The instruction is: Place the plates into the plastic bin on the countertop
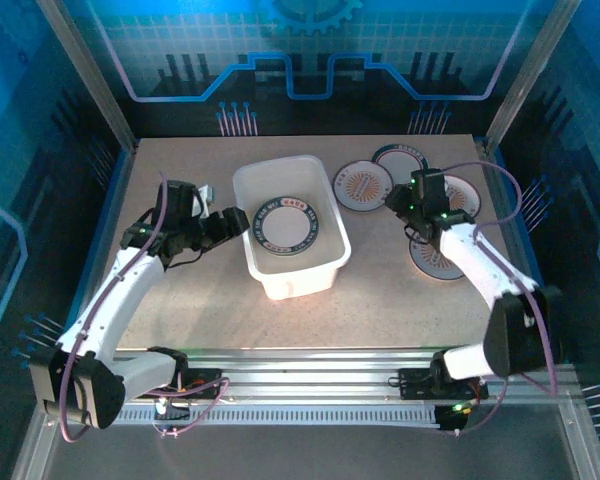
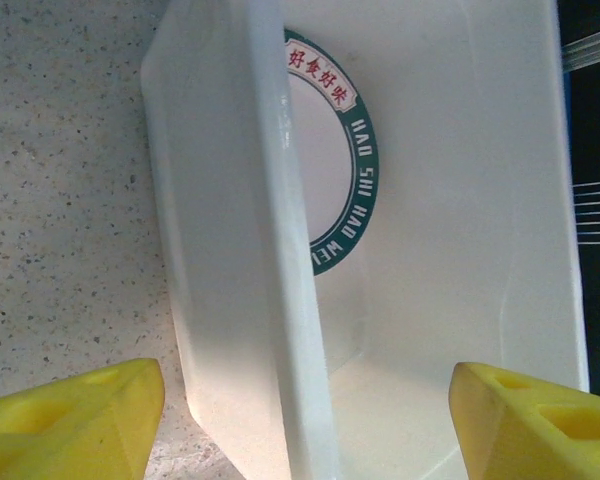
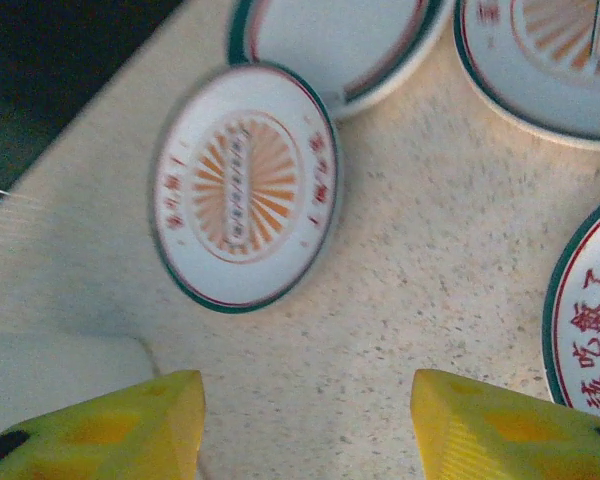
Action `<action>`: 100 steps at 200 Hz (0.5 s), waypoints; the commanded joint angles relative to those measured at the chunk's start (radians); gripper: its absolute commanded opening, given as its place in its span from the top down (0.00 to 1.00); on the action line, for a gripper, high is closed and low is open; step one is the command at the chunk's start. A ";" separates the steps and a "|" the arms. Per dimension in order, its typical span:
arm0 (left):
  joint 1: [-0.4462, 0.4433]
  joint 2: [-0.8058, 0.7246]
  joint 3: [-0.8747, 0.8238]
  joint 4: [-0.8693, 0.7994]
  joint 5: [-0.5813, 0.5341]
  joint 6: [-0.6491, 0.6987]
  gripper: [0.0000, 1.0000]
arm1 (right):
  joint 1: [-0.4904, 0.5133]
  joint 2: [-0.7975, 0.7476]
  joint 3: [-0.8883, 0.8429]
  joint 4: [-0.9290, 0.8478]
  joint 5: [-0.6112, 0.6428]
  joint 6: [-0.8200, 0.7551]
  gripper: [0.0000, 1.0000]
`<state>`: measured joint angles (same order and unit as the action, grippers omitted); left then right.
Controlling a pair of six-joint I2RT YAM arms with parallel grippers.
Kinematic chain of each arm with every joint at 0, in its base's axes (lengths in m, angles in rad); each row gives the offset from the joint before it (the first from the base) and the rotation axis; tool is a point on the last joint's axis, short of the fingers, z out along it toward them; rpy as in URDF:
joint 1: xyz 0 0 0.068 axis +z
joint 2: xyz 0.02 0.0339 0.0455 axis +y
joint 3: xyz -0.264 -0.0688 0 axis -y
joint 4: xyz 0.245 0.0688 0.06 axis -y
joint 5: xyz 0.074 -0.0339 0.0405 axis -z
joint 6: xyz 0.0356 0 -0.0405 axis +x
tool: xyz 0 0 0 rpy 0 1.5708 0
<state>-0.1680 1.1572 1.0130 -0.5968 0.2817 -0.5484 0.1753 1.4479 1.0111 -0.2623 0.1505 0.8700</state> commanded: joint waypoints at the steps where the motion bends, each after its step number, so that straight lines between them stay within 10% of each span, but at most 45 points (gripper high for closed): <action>1: -0.007 0.005 0.033 0.012 -0.045 -0.014 0.24 | -0.036 0.108 0.078 0.000 -0.157 -0.030 0.39; 100: -0.007 0.030 0.067 0.014 -0.120 -0.037 0.24 | -0.091 0.497 0.310 0.050 -0.237 0.002 0.46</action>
<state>-0.1688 1.1759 1.0264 -0.5896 0.2012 -0.5785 0.0940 1.8946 1.2667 -0.2321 -0.0483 0.8581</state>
